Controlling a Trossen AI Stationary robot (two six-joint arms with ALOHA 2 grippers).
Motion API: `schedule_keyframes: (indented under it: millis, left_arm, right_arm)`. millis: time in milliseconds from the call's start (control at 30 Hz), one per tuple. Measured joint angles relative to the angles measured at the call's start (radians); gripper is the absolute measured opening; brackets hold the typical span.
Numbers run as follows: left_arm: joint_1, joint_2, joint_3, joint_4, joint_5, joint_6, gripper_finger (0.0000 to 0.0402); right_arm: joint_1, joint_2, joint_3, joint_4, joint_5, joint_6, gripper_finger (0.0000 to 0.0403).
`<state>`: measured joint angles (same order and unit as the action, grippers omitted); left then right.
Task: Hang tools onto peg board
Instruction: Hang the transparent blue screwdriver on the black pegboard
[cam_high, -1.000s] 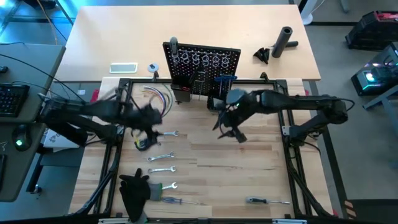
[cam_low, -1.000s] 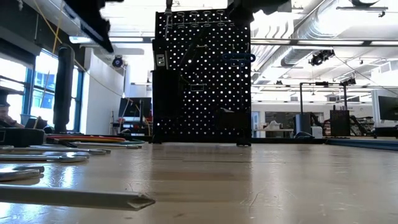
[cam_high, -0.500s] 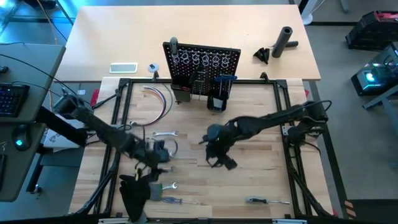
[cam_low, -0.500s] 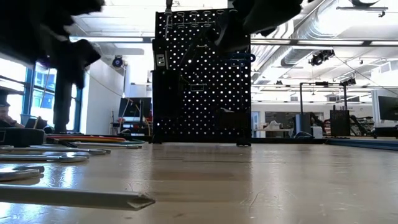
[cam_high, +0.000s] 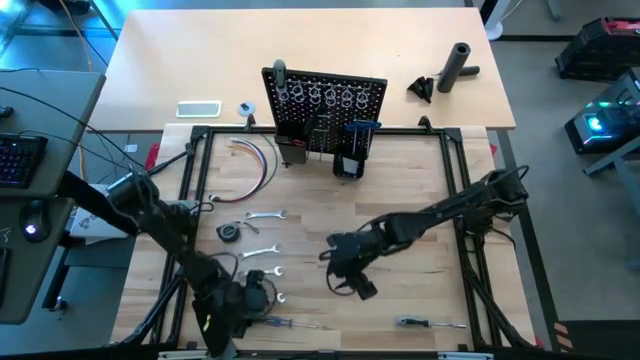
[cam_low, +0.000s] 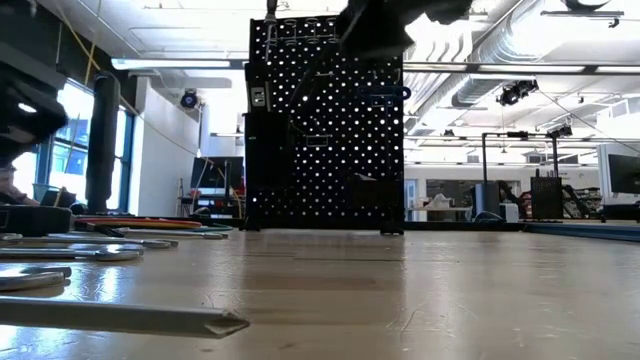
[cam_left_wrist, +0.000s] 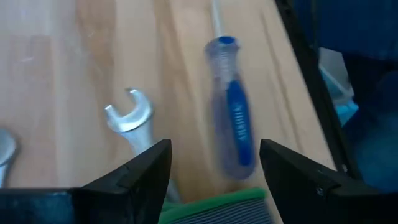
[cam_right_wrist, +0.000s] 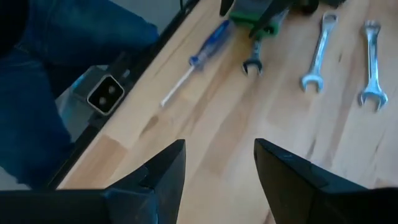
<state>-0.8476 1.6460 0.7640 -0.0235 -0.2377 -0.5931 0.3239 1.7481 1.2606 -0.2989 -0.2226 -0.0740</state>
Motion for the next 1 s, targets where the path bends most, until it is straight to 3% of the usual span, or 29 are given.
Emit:
schedule_keyframes:
  millis: [267, 567, 733, 933, 1000]
  left_arm:
    - [-0.108, 0.094, 0.070, -0.007, -0.131, -0.021, 0.0239]
    - [-0.141, 0.210, 0.098, -0.008, -0.289, -0.114, 0.0231]
    - [-0.140, 0.219, 0.099, -0.007, -0.311, -0.114, 0.0187]
    - [-0.138, 0.214, 0.098, -0.009, -0.299, -0.085, 0.0096]
    - [-0.137, 0.204, 0.096, -0.014, -0.291, -0.073, 0.0088]
  right_arm:
    - [0.062, 0.000, 0.000, 0.072, 0.105, 0.053, 0.0186]
    - [0.098, 0.000, 0.000, 0.106, 0.170, 0.106, 0.0186]
    - [0.120, 0.000, 0.000, 0.106, 0.199, 0.128, 0.0186]
    - [0.138, 0.000, 0.000, 0.123, 0.241, 0.127, 0.0186]
    - [0.138, 0.000, 0.000, 0.135, 0.245, 0.127, 0.0186]
